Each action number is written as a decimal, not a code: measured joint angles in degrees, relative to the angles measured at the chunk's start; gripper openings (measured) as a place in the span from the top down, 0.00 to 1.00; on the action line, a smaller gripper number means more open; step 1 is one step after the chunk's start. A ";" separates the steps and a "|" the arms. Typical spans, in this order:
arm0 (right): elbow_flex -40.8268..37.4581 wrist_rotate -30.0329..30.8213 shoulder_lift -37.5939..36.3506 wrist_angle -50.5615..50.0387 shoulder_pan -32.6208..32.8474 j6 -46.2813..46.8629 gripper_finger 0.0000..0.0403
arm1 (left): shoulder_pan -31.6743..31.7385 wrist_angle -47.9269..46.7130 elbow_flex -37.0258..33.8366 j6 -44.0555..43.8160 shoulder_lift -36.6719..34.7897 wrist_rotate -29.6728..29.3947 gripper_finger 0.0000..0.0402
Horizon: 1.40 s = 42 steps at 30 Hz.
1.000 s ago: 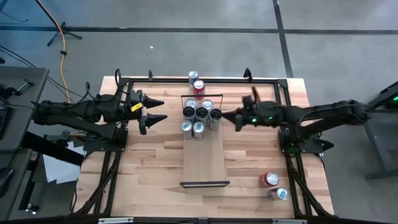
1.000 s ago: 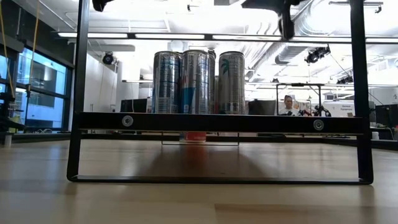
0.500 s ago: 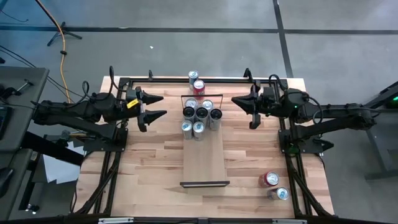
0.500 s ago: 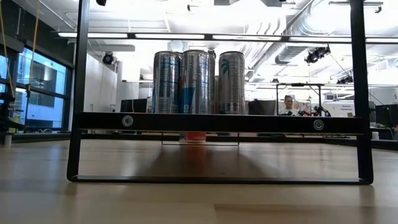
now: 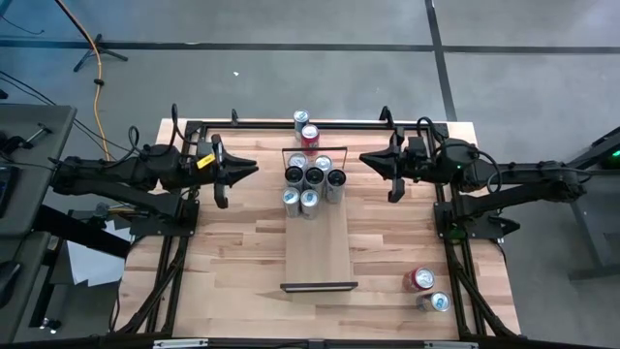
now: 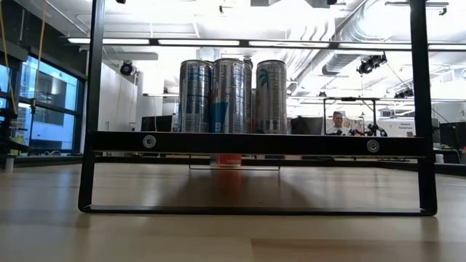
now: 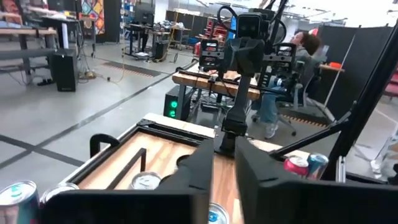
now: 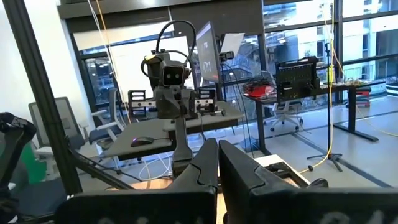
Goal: Place canned beverage on shelf
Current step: Put the top blue soda can on the shelf aligned with the other blue soda can
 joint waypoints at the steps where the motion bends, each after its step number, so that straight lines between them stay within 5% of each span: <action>1: 0.00 0.00 0.00 0.00 0.00 0.25 1.00 | 0.00 0.68 -0.30 0.26 0.00 0.00 0.96; 10: 0.00 0.02 0.00 -0.02 0.00 0.39 1.00 | 0.00 7.72 -5.12 1.20 -1.31 0.20 0.99; 42: -0.01 0.11 0.00 -2.63 0.00 0.42 1.00 | 0.01 8.83 -5.24 4.95 -1.15 -3.25 0.96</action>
